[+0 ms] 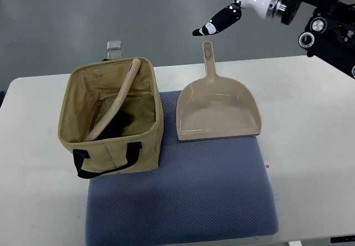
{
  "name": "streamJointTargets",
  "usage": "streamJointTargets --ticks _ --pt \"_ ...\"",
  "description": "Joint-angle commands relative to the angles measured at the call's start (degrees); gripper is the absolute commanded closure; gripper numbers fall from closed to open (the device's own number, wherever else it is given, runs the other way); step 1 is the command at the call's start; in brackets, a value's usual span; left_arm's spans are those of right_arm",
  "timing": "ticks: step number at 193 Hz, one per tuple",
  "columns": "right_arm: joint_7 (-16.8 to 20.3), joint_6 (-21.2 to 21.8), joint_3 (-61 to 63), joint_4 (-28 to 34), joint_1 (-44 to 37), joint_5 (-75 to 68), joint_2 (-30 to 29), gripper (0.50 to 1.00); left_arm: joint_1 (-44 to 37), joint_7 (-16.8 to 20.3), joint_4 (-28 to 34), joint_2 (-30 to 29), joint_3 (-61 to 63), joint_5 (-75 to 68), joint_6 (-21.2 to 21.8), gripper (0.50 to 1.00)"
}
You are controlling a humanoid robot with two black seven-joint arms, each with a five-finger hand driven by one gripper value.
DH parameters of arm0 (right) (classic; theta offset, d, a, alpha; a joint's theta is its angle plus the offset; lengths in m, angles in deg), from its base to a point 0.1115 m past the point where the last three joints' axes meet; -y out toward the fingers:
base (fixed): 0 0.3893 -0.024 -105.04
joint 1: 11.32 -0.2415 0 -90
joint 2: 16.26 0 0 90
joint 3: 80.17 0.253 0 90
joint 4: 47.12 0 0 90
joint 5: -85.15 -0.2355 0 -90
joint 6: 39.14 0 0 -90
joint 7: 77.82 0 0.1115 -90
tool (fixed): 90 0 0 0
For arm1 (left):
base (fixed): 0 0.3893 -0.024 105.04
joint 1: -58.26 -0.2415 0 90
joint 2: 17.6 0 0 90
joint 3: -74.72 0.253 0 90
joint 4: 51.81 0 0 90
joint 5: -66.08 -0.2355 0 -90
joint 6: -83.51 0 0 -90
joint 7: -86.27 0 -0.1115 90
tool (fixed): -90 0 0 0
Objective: Put pink broom in yellow bag with right hand
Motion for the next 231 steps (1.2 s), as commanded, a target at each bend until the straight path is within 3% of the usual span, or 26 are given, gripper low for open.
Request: streamJointTargets --ticks 1,37,111,147,171,231 --pt "0.4 3.5 9.2 -2.5 6.8 -5.4 0.3 0.607 0.0 0.0 0.1 0.0 0.0 0.0 0.0 0.5" --pt "1.2 4.5 18.1 -10.6 13.6 -16.2 -0.4 0.607 0.0 0.0 0.0 0.0 0.0 0.0 0.0 0.5" --pt "2.0 5.2 18.6 -23.5 18.8 -45.0 -3.6 0.587 0.0 0.0 0.0 0.0 0.0 0.0 0.0 0.5" --pt "5.5 13.8 22.2 -29.3 21.2 -54.9 -6.8 0.587 0.0 0.0 0.0 0.0 0.0 0.0 0.0 0.5" --pt "5.5 16.6 23.6 -31.0 22.7 -55.3 -8.8 0.587 0.0 0.0 0.0 0.0 0.0 0.0 0.0 0.5" --pt "4.9 16.8 26.9 -31.2 25.4 -55.3 -12.4 0.57 0.0 0.0 0.1 0.0 0.1 0.0 0.0 0.5"
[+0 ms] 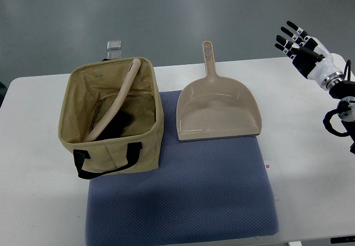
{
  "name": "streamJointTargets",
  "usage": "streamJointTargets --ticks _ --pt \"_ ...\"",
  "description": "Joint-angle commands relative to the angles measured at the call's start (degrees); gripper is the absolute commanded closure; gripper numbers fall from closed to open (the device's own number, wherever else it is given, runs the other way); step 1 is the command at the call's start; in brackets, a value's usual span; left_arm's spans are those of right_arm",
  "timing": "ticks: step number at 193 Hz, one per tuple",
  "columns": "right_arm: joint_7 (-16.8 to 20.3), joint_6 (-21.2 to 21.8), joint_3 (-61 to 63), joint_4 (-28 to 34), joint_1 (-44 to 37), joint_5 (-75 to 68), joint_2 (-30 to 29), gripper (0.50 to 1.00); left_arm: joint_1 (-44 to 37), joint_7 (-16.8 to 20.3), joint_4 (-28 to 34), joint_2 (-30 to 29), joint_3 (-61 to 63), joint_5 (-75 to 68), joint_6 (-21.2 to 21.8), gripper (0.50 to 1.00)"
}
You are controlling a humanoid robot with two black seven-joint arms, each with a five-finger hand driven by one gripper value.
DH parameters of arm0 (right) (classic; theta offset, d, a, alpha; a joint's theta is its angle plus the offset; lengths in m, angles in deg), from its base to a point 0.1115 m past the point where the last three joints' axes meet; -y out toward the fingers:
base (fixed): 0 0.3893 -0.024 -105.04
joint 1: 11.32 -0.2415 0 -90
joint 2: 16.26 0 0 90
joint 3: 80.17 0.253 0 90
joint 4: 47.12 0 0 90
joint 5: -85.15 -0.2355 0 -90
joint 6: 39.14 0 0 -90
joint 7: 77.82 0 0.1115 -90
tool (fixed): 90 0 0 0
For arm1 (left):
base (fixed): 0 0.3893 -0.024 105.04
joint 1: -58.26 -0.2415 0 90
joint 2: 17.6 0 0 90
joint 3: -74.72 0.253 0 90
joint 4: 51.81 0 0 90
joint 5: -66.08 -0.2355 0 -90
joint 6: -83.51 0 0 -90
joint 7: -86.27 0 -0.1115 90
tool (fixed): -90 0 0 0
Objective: Put pink broom in yellow bag with right hand
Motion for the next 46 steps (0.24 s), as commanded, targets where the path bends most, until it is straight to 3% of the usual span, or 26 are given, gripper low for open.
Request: streamJointTargets --ticks 1,46 --pt "-0.1 0.4 0.8 0.0 0.8 0.0 -1.1 0.57 0.0 0.0 0.0 0.0 0.0 0.0 0.0 0.5" --pt "-0.1 0.4 0.9 0.0 1.1 0.2 -1.4 0.57 0.0 0.0 0.1 0.0 0.0 0.0 0.0 0.5"
